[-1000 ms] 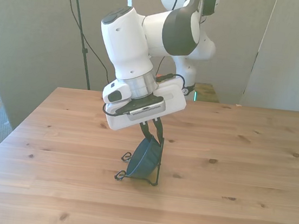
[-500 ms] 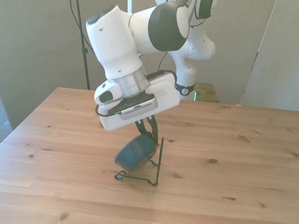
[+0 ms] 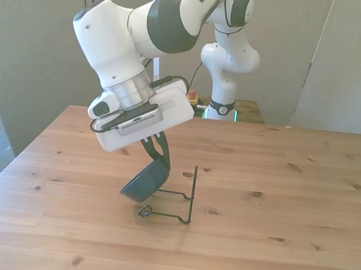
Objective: Unload the bowl
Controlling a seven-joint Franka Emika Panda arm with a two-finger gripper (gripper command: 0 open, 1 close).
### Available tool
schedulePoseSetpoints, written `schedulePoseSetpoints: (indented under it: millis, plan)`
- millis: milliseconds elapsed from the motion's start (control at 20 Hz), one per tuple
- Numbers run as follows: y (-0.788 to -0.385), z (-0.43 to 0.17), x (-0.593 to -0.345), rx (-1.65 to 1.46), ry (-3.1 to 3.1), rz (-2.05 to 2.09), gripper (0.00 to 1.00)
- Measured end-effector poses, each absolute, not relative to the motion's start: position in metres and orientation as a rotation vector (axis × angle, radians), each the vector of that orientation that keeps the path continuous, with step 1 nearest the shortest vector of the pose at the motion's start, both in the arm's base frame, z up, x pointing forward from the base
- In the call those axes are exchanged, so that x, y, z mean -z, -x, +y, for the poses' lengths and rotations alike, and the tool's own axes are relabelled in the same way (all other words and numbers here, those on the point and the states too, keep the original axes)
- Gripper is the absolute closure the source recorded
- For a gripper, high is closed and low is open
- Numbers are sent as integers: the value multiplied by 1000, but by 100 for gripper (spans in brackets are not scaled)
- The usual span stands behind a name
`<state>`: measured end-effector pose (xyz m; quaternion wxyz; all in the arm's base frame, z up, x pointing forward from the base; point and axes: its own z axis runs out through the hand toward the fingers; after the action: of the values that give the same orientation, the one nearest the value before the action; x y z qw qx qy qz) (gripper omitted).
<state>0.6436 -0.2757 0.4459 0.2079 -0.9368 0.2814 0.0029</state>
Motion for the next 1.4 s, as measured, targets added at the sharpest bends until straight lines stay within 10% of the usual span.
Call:
schedulePoseSetpoints:
  millis: [800,1400]
  plan:
    - [-543,-155,-519,147,2783,597,100]
    - [-441,-60,-409,207,3076,459,100]
